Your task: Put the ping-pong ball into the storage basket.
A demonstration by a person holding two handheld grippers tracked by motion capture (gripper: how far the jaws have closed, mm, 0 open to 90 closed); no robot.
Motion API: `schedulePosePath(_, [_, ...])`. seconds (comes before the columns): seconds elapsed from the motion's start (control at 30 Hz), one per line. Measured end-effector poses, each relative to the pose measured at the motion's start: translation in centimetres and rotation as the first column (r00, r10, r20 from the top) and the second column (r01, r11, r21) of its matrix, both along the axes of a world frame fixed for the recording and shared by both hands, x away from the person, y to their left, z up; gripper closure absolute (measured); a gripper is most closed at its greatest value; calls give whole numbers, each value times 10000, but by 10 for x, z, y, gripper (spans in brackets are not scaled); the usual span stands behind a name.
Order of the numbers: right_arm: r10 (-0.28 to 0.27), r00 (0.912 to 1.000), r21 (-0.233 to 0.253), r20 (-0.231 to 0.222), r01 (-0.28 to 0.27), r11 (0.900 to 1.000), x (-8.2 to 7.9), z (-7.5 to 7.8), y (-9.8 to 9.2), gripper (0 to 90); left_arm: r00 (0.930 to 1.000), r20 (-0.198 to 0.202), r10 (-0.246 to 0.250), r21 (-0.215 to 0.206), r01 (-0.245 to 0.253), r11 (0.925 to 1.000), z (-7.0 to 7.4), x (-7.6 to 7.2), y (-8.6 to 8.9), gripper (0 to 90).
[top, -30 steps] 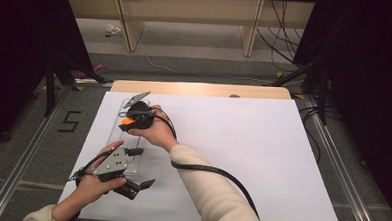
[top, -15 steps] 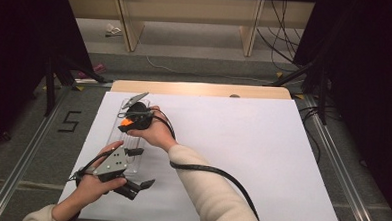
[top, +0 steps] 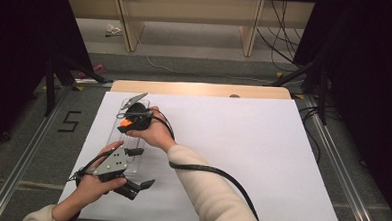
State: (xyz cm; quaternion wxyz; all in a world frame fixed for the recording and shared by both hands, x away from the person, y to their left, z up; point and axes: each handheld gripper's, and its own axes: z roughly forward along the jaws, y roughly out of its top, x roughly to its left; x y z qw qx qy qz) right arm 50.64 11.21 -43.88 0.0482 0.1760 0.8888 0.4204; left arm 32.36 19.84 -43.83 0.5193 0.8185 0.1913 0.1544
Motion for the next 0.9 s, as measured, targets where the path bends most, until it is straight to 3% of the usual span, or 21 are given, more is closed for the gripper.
schedulePosePath(0.47, [-45,9999,89,143,44,10000,1,5,-1,507,10000,-9,-7,-1,7,10000,0,0,0,8])
schedulePosePath(0.9, [-621,9959,879,652,562,9945,-5,27,-25,224,10000,-11,51,-81,-51,10000,0,0,0,8])
